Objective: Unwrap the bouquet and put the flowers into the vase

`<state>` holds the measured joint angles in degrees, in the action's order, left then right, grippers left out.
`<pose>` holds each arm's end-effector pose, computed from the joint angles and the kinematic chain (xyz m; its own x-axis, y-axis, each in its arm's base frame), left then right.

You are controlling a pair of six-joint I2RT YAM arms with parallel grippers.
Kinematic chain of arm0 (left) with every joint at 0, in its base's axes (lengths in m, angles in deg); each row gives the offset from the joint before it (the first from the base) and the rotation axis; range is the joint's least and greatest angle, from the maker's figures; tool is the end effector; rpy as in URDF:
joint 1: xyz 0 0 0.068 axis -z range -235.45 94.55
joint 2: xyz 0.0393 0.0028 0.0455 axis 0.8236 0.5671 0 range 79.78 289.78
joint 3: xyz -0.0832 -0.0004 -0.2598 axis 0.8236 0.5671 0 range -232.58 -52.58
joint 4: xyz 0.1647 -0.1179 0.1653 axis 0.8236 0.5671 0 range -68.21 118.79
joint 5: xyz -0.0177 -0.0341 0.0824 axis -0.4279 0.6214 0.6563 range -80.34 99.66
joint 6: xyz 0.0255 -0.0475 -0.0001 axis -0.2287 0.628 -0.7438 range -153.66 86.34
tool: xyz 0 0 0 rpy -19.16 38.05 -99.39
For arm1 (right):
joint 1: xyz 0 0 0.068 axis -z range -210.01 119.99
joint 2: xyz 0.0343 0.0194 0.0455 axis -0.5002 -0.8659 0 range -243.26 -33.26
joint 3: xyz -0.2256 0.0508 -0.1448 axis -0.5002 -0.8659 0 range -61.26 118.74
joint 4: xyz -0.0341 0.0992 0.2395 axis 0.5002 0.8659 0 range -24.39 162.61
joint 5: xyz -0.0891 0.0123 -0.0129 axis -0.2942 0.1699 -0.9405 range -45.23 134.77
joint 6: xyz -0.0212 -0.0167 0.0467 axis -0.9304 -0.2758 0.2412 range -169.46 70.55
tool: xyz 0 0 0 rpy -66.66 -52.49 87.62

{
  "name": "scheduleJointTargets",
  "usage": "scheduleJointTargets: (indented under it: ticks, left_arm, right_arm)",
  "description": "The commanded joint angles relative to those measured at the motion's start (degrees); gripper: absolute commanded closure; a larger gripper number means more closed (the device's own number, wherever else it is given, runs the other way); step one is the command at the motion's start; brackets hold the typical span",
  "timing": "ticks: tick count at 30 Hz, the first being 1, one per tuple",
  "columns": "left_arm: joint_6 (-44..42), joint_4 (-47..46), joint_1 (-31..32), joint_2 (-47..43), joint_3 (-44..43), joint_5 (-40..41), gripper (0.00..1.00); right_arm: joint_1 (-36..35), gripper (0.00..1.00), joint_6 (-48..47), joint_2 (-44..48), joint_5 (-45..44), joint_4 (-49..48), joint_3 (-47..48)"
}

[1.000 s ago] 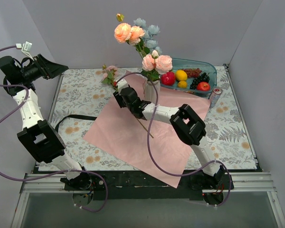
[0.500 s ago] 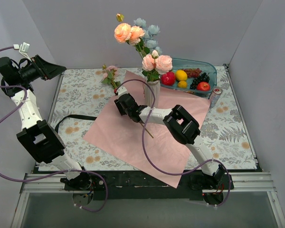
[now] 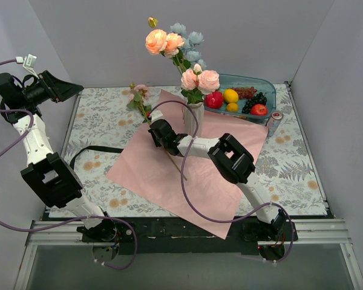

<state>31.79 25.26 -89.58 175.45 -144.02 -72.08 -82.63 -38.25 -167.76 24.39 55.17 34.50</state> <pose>0.3287 0.1803 0.4073 -0.7111 -0.6400 -0.2910 0.2027 0.2096 -0.9565 0.3305 0.4122 0.1444 -0.3908 -0.2115 -0.8958 -0.4921 0.8705 0.0091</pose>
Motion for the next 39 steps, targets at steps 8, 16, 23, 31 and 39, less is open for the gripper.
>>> scheduleJointTargets:
  ticks: [8, 16, 23, 31, 39]
  left_arm:
    - [0.2, -1.4, -0.5, -3.3, 0.7, -2.2, 0.02]
    - [2.6, -1.6, -0.6, -3.7, -0.3, -8.1, 0.02]
    - [3.7, -2.8, -0.7, -6.7, 1.0, -11.9, 0.02]
    - [27.5, -36.9, -0.5, -13.3, 12.4, -11.5, 0.02]
    - [9.5, -17.3, 7.5, -22.1, 9.4, -4.4, 0.02]
  right_arm:
    - [-0.2, 0.99, 0.0, 3.4, 2.9, -3.3, 2.0]
    - [-1.8, 0.99, -0.8, 11.6, 4.8, -10.1, 6.4]
    - [-3.5, 0.99, -2.6, 16.9, 4.5, -12.7, 8.6]
    - [-5.7, 0.99, -5.3, 30.3, 3.8, -24.0, -0.9]
    - [-12.1, 0.99, -11.0, 38.5, 4.1, -29.8, -7.3]
